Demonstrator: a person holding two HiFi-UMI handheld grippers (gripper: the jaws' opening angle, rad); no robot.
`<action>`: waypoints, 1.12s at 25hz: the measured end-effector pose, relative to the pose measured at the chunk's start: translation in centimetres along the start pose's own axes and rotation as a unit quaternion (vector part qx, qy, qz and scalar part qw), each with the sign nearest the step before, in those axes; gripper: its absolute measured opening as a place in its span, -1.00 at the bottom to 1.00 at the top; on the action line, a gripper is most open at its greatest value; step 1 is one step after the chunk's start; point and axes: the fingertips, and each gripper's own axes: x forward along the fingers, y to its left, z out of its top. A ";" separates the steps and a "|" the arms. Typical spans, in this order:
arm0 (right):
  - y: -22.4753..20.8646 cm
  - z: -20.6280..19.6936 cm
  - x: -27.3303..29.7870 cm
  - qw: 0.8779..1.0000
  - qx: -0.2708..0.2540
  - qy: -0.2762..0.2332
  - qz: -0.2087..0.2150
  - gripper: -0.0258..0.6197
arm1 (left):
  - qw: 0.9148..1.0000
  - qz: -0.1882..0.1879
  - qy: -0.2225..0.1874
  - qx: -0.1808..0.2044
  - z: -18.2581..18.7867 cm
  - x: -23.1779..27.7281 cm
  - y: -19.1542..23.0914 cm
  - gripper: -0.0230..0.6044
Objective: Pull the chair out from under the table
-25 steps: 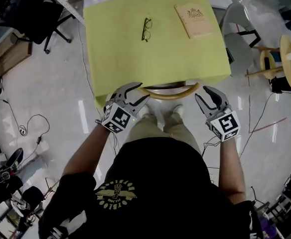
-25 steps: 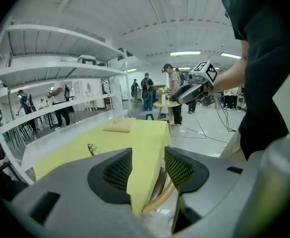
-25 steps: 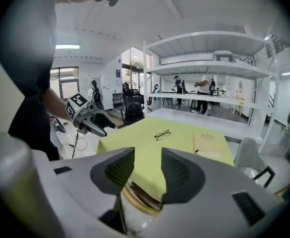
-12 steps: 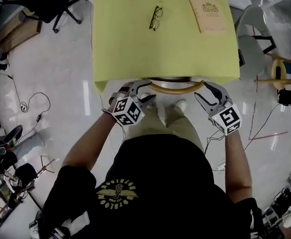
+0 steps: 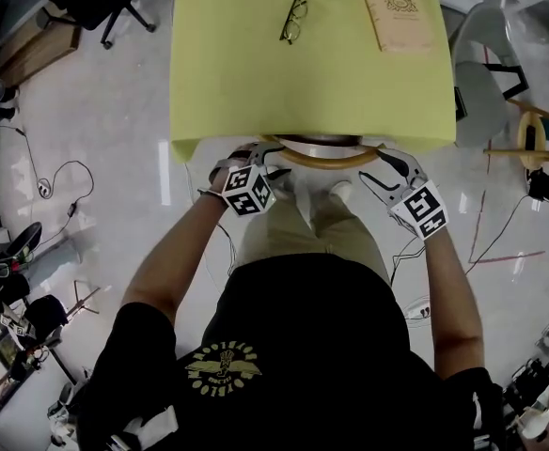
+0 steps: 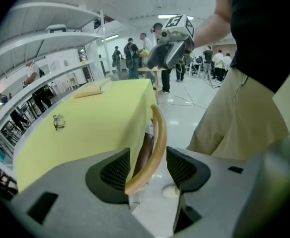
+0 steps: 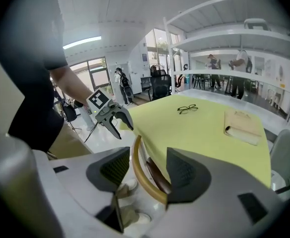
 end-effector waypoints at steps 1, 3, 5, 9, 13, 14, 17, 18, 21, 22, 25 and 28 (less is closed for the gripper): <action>0.0 -0.4 0.2 1.000 -0.004 0.006 0.003 -0.29 | 1.000 -0.003 0.005 0.000 -0.2 0.4 0.0 -0.28; 0.0 -1.3 0.5 1.000 -0.010 0.018 0.008 -0.29 | 1.000 -0.007 0.013 0.002 -0.3 1.1 -0.3 -0.28; 0.1 -2.2 0.8 0.999 -0.015 0.032 0.015 -0.29 | 1.000 -0.010 0.019 0.004 -0.4 1.8 -0.7 -0.28; -0.1 -3.4 1.9 0.998 -0.023 0.047 0.025 -0.28 | 1.000 -0.012 0.027 -0.004 -0.7 2.9 -0.8 -0.28; 0.0 -5.0 3.3 0.997 -0.027 0.065 0.042 -0.27 | 0.999 -0.012 0.035 -0.018 -1.0 3.7 -0.9 -0.28; -0.2 -5.5 3.6 0.996 -0.029 0.075 0.045 -0.27 | 0.999 -0.013 0.037 -0.021 -1.0 4.1 -0.9 -0.28; -0.4 -6.6 4.9 0.994 -0.037 0.089 0.056 -0.27 | 0.999 -0.015 0.044 -0.023 -1.3 5.1 -0.7 -0.28; -0.3 -7.1 5.3 0.993 -0.041 0.094 0.059 -0.27 | 0.998 -0.015 0.049 -0.022 -1.5 5.4 -0.7 -0.28; -0.1 -9.0 6.5 0.989 -0.048 0.119 0.067 -0.27 | 0.998 -0.020 0.065 -0.012 -2.0 6.3 -1.1 -0.28; -0.1 -9.6 6.9 0.988 -0.050 0.129 0.070 -0.27 | 0.997 -0.023 0.069 -0.011 -2.2 6.6 -1.2 -0.28; -0.3 -11.5 8.2 0.982 -0.062 0.160 0.079 -0.26 | 0.996 -0.030 0.081 -0.011 -3.0 7.5 -1.3 -0.28; -1.0 -12.8 9.3 0.976 -0.082 0.184 0.086 -0.26 | 0.995 -0.038 0.092 -0.017 -3.9 8.4 -1.3 -0.28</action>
